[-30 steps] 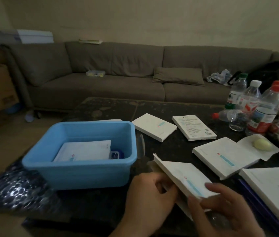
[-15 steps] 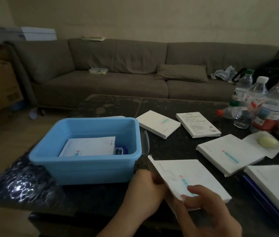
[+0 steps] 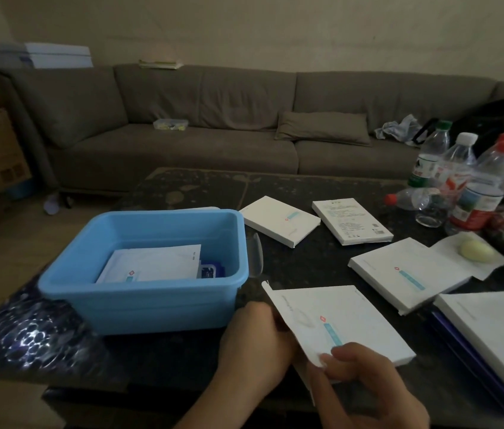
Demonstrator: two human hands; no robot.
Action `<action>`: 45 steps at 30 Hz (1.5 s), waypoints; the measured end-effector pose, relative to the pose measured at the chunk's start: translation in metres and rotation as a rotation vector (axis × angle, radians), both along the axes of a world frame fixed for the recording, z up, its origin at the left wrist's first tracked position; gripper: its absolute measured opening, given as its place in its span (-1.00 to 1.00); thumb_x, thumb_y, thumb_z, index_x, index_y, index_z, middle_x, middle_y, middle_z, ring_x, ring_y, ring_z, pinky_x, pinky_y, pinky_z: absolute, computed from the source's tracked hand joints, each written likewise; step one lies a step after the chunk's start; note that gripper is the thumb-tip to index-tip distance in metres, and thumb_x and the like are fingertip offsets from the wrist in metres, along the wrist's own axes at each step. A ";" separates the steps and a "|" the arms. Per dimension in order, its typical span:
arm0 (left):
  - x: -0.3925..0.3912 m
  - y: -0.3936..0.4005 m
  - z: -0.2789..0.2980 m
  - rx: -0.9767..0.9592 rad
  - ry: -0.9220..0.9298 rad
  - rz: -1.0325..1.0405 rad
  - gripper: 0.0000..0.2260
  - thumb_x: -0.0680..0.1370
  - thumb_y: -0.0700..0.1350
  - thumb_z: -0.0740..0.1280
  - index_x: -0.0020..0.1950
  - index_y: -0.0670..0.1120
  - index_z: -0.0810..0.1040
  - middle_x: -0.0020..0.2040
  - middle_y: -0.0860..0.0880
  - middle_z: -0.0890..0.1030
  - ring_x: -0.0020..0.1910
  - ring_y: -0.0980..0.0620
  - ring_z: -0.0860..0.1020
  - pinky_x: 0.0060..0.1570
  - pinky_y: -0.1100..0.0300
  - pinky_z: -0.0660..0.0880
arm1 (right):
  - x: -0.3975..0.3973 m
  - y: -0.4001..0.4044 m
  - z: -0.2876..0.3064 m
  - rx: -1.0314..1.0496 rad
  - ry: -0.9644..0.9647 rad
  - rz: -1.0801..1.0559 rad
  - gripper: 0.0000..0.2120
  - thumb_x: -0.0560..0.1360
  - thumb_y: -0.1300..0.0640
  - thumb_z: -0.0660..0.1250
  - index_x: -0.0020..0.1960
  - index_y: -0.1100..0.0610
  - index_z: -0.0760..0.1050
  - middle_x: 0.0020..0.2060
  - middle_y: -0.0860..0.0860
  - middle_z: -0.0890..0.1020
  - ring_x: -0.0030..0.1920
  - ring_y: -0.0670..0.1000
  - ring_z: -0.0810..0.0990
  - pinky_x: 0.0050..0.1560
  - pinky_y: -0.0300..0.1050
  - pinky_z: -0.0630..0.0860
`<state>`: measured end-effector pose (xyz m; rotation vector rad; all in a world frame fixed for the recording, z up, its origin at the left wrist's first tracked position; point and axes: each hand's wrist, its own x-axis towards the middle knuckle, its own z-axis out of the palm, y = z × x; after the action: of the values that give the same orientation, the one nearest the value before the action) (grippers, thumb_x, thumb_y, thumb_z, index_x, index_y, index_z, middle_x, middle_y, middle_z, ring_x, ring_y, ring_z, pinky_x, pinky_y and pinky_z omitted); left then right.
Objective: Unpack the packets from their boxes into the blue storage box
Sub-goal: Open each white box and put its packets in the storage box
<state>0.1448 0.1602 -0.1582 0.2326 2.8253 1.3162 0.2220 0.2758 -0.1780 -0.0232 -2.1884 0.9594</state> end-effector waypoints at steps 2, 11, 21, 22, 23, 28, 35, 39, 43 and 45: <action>-0.002 0.001 -0.001 -0.042 0.000 0.010 -0.78 0.53 -0.07 0.33 -0.33 0.05 0.52 -0.34 0.12 0.58 -0.31 0.18 0.56 -0.33 0.32 0.41 | 0.001 0.000 -0.003 0.002 -0.047 0.011 -0.35 0.07 0.13 0.65 -0.08 -0.33 0.38 -0.39 -0.37 0.55 -0.44 -0.29 0.56 -0.42 -0.28 0.52; -0.002 0.001 0.002 0.165 -0.134 -0.051 -0.88 0.41 -0.04 0.34 -0.21 0.04 0.68 -0.24 0.13 0.70 -0.21 0.18 0.65 -0.09 0.09 0.63 | -0.005 0.001 -0.006 0.004 0.098 0.003 -0.48 0.18 0.12 0.62 -0.07 -0.25 0.43 -0.35 -0.32 0.58 -0.36 -0.27 0.60 -0.40 -0.22 0.57; 0.008 -0.007 0.018 0.527 -0.542 -0.026 -0.80 0.58 -0.19 0.29 -0.21 -0.06 0.63 -0.52 0.09 0.48 -0.57 0.18 0.38 -0.53 0.34 0.24 | -0.003 0.003 0.004 -0.075 0.139 0.034 -0.74 0.32 -0.12 0.41 -0.04 -0.30 0.43 -0.31 -0.29 0.59 -0.31 -0.26 0.62 -0.38 -0.16 0.59; 0.010 -0.009 0.020 0.549 -0.550 -0.013 -0.79 0.57 -0.20 0.27 -0.24 -0.08 0.60 -0.51 0.05 0.47 -0.55 0.13 0.37 -0.51 0.30 0.22 | -0.004 0.004 0.001 -0.064 0.152 0.025 -0.75 0.37 -0.09 0.45 -0.04 -0.28 0.44 -0.31 -0.28 0.59 -0.33 -0.26 0.61 -0.40 -0.16 0.58; 0.012 -0.013 0.020 0.569 -0.548 0.004 -0.79 0.56 -0.20 0.26 -0.27 -0.10 0.56 -0.50 0.02 0.50 -0.53 0.09 0.40 -0.48 0.26 0.24 | -0.005 0.006 -0.002 -0.045 0.176 0.013 -0.71 0.37 -0.03 0.50 -0.04 -0.25 0.44 -0.31 -0.27 0.59 -0.35 -0.25 0.61 -0.41 -0.17 0.57; 0.024 -0.042 0.026 0.713 -0.623 -0.040 -0.84 0.53 -0.28 0.18 -0.06 -0.28 0.55 -0.28 -0.20 0.65 -0.37 -0.04 0.62 -0.38 0.15 0.49 | -0.005 0.018 -0.012 0.035 0.091 0.027 -0.45 0.13 0.31 0.63 -0.13 -0.16 0.45 -0.31 -0.25 0.59 -0.24 -0.26 0.59 -0.14 -0.34 0.51; 0.049 -0.085 0.054 0.610 -0.541 0.009 -0.91 0.41 -0.28 0.38 -0.26 -0.17 0.50 -0.40 -0.16 0.60 -0.41 -0.03 0.58 -0.36 0.12 0.47 | -0.001 0.026 -0.029 0.079 -0.030 0.128 -0.54 0.14 0.21 0.62 -0.25 -0.22 0.46 -0.21 -0.27 0.61 -0.25 -0.37 0.55 -0.16 -0.31 0.57; 0.050 -0.106 0.068 0.780 -0.465 0.044 -0.82 0.02 -0.28 0.42 -0.43 -0.12 0.61 -0.34 -0.23 0.61 -0.36 -0.10 0.61 -0.24 0.03 0.45 | -0.001 0.028 -0.007 0.172 -0.039 0.344 -0.61 0.44 -0.40 0.21 0.12 -0.22 0.54 0.11 -0.11 0.61 0.15 -0.17 0.54 0.18 -0.06 0.44; 0.044 -0.120 0.072 1.024 -0.565 -0.160 -0.56 0.09 -0.17 0.41 -0.06 -0.27 0.68 -0.05 -0.34 0.64 -0.14 -0.22 0.64 -0.13 -0.04 0.58 | -0.007 0.014 0.016 0.458 0.131 0.553 -0.45 0.52 -0.38 0.06 0.44 -0.20 0.23 0.48 -0.17 0.28 0.46 -0.04 0.28 0.33 -0.15 0.29; 0.042 -0.128 0.075 1.108 -0.578 -0.222 -0.50 0.13 -0.16 0.45 0.04 -0.30 0.66 0.02 -0.34 0.65 -0.11 -0.23 0.66 -0.18 -0.03 0.63 | -0.014 0.006 0.045 0.394 0.181 0.625 -0.64 0.56 -0.27 0.13 0.30 -0.19 0.42 0.33 -0.21 0.47 0.34 -0.05 0.47 0.26 -0.09 0.43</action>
<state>0.1868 0.0322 -0.0831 0.1199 1.3576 2.2429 0.2084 0.2821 -0.1334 0.9407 -2.2069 0.7841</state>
